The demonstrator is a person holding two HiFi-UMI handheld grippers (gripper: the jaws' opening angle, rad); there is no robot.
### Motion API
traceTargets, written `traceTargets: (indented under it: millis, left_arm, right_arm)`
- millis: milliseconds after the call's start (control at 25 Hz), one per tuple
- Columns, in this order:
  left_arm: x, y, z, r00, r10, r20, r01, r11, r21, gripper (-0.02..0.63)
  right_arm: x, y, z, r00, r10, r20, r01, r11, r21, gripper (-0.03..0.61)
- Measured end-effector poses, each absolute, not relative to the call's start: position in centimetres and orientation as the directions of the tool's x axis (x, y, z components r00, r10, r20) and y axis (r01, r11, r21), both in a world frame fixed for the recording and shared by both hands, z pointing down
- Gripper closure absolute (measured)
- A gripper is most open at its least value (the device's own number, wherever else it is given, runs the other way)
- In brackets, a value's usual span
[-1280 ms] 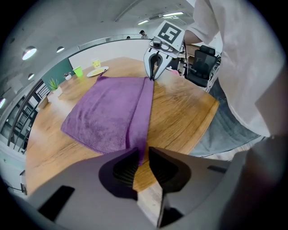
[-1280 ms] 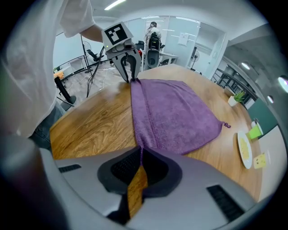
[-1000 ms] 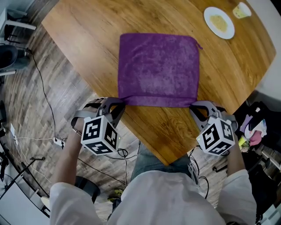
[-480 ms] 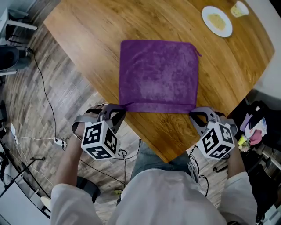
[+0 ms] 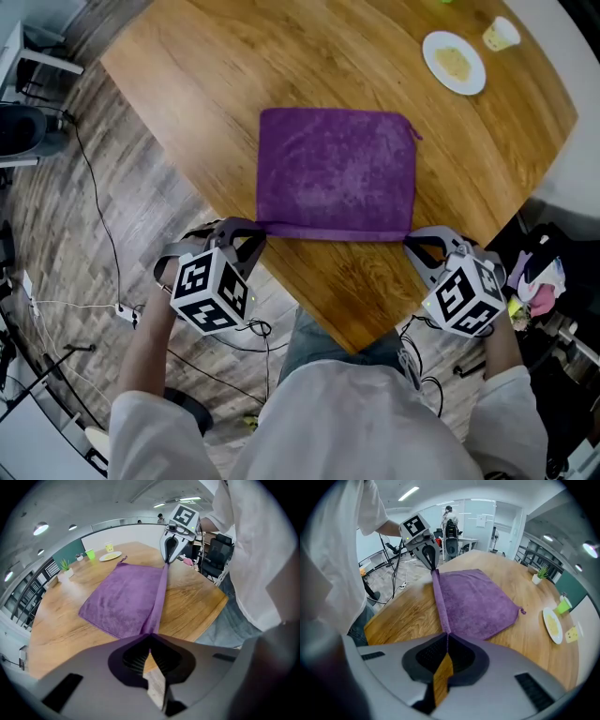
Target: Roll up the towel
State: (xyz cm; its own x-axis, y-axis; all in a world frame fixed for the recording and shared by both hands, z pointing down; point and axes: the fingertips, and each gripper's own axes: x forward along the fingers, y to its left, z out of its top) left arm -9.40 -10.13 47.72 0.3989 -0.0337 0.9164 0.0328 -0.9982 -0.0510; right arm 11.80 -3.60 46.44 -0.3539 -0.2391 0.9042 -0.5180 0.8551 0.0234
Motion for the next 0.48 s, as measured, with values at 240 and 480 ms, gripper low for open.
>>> traceTargets:
  millis: [240, 480]
  left_arm:
    - [-9.0, -12.0, 48.1, 0.388, -0.039, 0.921, 0.013, -0.999, -0.048, 0.597]
    - [-8.6, -12.2, 47.5, 0.380, -0.021, 0.925, 0.039, -0.998, -0.038, 0.597]
  right_arm:
    - [12.5, -5.6, 46.9, -0.352, -0.244, 0.904, -0.544, 0.839, 0.015, 0.568]
    - [12.6, -6.0, 47.1, -0.355, -0.230, 0.906, -0.541, 0.841, 0.001, 0.568]
